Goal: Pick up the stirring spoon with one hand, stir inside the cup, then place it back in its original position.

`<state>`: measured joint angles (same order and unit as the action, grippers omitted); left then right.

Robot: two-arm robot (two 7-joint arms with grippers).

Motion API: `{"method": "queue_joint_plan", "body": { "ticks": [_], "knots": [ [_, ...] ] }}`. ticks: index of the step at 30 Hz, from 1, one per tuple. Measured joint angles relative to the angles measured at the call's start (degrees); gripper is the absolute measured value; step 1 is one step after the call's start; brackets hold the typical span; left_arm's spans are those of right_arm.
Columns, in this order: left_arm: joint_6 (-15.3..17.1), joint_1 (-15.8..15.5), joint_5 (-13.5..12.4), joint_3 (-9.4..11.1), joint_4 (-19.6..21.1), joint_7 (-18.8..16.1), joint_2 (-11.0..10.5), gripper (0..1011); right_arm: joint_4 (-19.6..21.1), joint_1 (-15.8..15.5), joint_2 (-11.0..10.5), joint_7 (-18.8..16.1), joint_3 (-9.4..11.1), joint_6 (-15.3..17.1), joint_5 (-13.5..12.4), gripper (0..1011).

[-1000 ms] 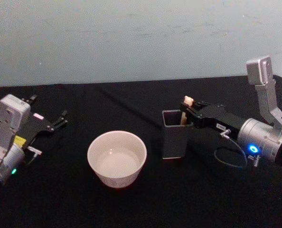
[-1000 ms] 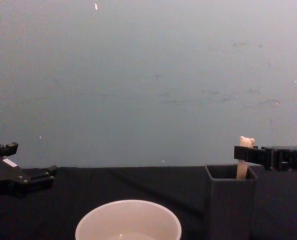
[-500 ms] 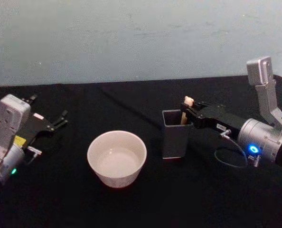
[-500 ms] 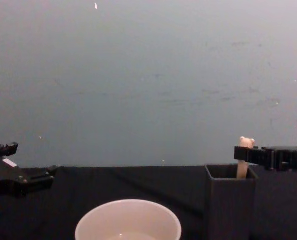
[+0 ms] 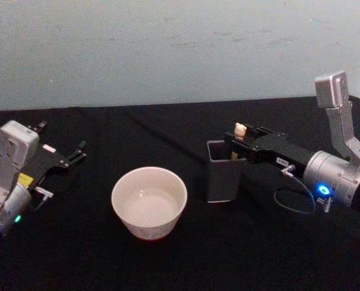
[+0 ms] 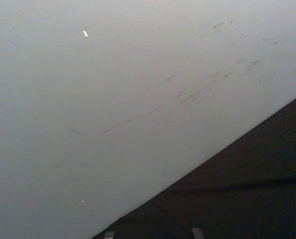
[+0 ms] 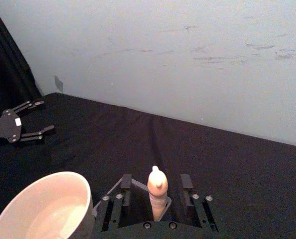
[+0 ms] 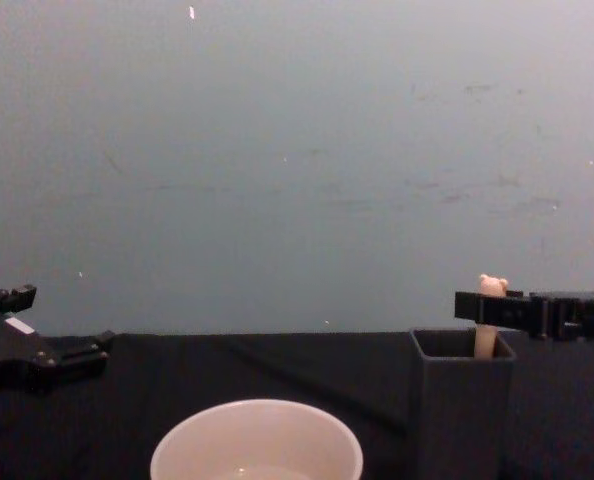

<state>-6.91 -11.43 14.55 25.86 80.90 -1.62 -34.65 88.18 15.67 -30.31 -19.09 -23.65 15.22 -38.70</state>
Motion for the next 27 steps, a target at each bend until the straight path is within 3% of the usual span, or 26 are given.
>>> {"method": "queue_joint_plan", "body": {
  "ticks": [9, 15, 24, 27],
  "knots": [
    [0.0, 0.0, 0.0, 0.0, 0.0, 0.0, 0.0, 1001, 0.02, 0.02, 0.0, 0.01, 0.0, 0.0, -0.04, 869],
    [0.0, 0.0, 0.0, 0.0, 0.0, 0.0, 0.0, 1001, 0.02, 0.02, 0.0, 0.01, 0.0, 0.0, -0.06, 997],
    [0.0, 0.0, 0.0, 0.0, 0.0, 0.0, 0.0, 1001, 0.76, -0.56, 2.39, 2.73, 2.1, -5.81, 2.6, 1000],
    [0.0, 0.0, 0.0, 0.0, 0.0, 0.0, 0.0, 1001, 1.14, -0.99, 4.38, 5.72, 3.98, -10.09, 4.21, 1000]
  ]
}}
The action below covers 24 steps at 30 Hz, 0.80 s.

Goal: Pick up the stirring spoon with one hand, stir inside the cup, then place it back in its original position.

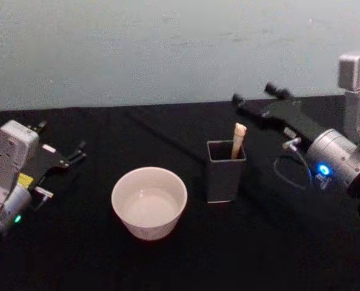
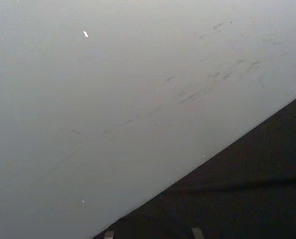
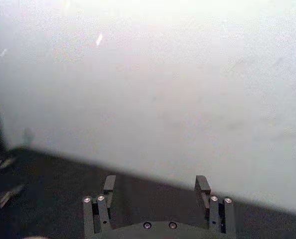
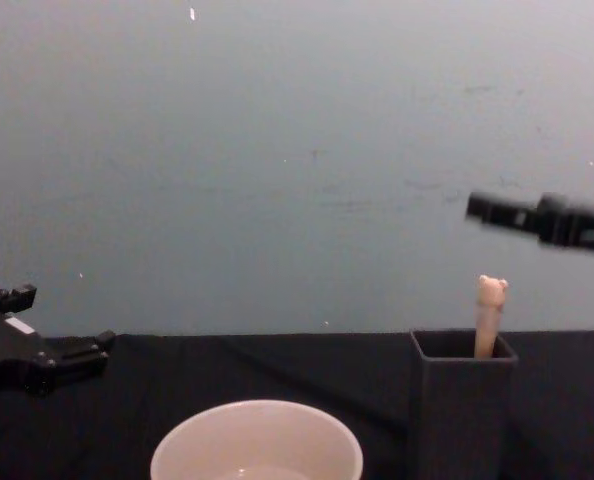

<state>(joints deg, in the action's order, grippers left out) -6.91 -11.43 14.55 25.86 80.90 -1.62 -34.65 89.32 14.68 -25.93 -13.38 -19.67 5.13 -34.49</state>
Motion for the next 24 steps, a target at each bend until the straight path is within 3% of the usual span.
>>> {"method": "queue_joint_plan", "body": {
  "ticks": [4, 7, 14, 24],
  "knots": [
    [0.0, 0.0, 0.0, 0.0, 0.0, 0.0, 0.0, 1001, -0.35, -0.8, 2.71, 5.38, 1.98, -7.08, 4.57, 1000],
    [0.0, 0.0, 0.0, 0.0, 0.0, 0.0, 0.0, 1001, -1.72, -1.18, 3.57, 8.38, 2.3, -9.91, 8.49, 1000],
    [0.0, 0.0, 0.0, 0.0, 0.0, 0.0, 0.0, 1001, -4.84, -3.43, 2.81, 11.28, 1.61, -11.63, 15.35, 1000],
    [0.0, 0.0, 0.0, 0.0, 0.0, 0.0, 0.0, 1001, -6.58, -6.55, 1.66, 10.54, 0.65, -9.69, 19.0, 1000]
  ]
}}
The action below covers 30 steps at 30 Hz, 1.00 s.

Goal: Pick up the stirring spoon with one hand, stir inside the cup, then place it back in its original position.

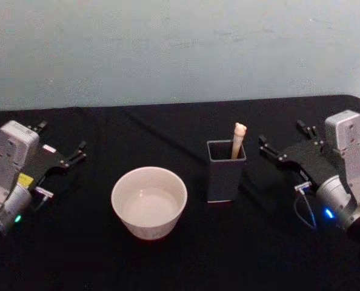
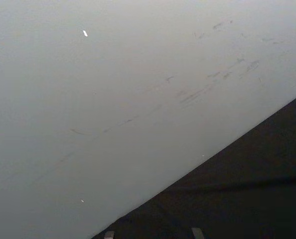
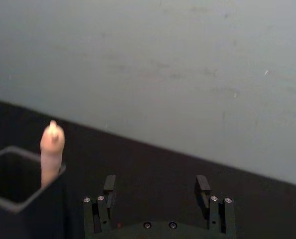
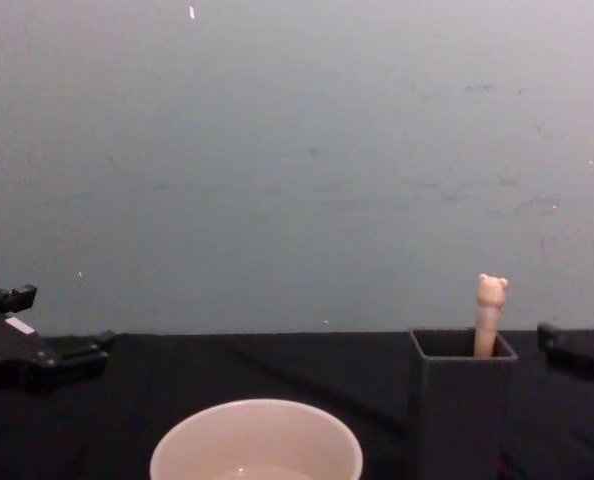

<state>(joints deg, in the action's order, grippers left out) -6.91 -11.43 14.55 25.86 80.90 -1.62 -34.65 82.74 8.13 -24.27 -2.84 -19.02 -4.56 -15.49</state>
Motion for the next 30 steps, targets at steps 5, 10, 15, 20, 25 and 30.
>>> {"method": "queue_joint_plan", "body": {
  "ticks": [5, 10, 15, 20, 25, 30],
  "knots": [
    [0.0, 0.0, 0.0, 0.0, 0.0, 0.0, 0.0, 1001, -0.68, -0.36, 0.42, -0.38, -0.04, 0.96, 0.69, 1000],
    [0.0, 0.0, 0.0, 0.0, 0.0, 0.0, 0.0, 1001, -0.64, -0.32, 0.36, -0.4, -0.02, 0.95, 0.68, 1000],
    [0.0, 0.0, 0.0, 0.0, 0.0, 0.0, 0.0, 1001, -0.55, -0.3, 0.32, -0.42, -0.01, 0.92, 0.63, 1000],
    [0.0, 0.0, 0.0, 0.0, 0.0, 0.0, 0.0, 1001, -0.47, -0.27, 0.29, -0.44, -0.01, 0.88, 0.52, 1000],
    [0.0, 0.0, 0.0, 0.0, 0.0, 0.0, 0.0, 1001, -0.42, -0.25, 0.27, -0.45, -0.01, 0.86, 0.45, 1000],
    [0.0, 0.0, 0.0, 0.0, 0.0, 0.0, 0.0, 1001, -0.39, -0.23, 0.25, -0.45, -0.01, 0.83, 0.41, 1000]
  ]
}}
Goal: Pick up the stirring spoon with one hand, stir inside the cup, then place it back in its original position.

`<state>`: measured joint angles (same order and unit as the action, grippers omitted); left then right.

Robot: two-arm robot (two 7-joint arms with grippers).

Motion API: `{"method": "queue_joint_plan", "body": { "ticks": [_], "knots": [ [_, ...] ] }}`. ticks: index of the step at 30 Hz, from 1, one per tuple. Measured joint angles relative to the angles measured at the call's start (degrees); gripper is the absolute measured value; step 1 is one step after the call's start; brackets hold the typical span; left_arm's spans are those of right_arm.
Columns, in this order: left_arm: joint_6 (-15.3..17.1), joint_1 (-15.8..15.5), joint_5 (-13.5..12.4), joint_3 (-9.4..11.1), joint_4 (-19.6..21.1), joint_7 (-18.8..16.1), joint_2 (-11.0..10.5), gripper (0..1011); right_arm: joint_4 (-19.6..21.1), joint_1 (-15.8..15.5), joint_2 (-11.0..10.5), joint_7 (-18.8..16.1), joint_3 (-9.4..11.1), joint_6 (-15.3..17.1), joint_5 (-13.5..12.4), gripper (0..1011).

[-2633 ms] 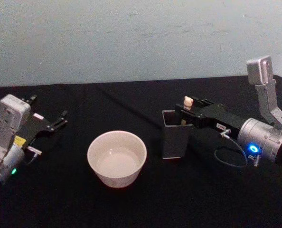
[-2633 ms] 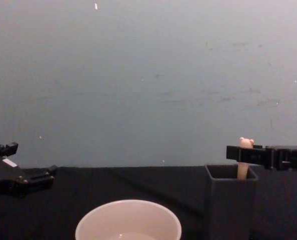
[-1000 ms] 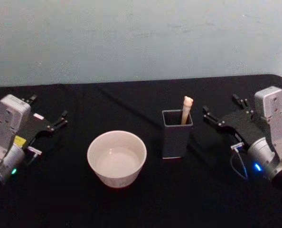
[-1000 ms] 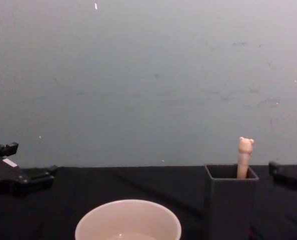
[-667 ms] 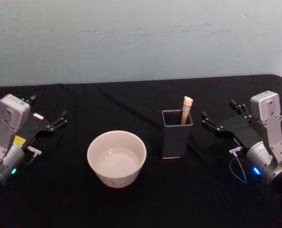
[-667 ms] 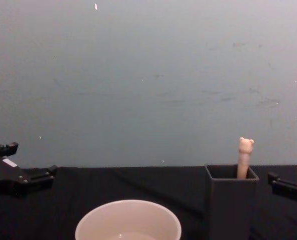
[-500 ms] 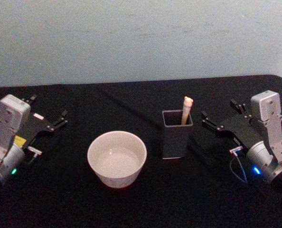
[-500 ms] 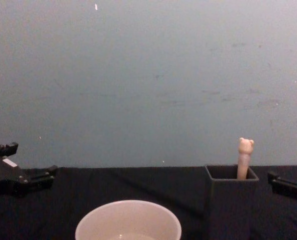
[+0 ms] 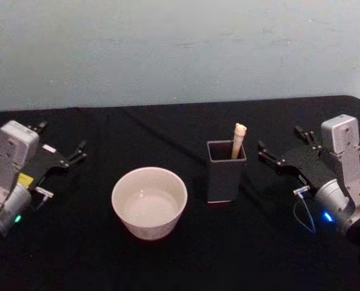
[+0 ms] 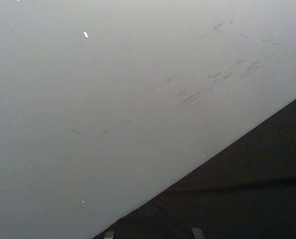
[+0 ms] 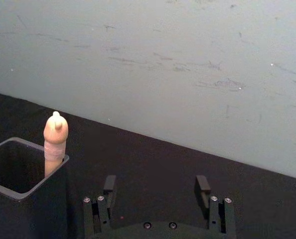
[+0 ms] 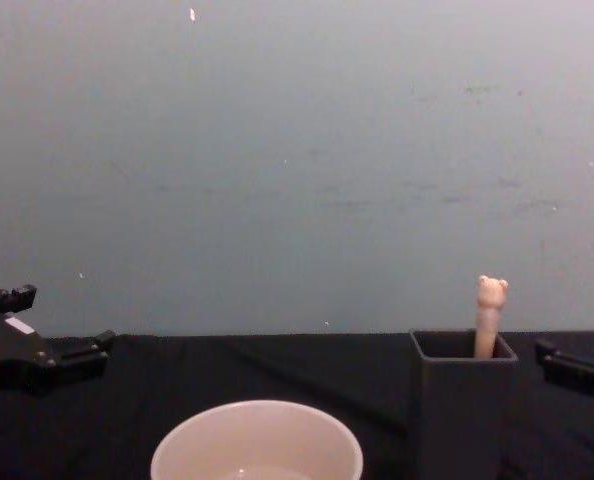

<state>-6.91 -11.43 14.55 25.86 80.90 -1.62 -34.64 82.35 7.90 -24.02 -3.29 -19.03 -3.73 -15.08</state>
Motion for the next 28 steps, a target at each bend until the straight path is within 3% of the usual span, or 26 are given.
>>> {"method": "queue_joint_plan", "body": {
  "ticks": [28],
  "knots": [
    [0.0, 0.0, 0.0, 0.0, 0.0, 0.0, 0.0, 1001, 0.06, 0.01, -0.02, 0.0, 0.0, -0.03, -0.08, 1000]
  ]
}}
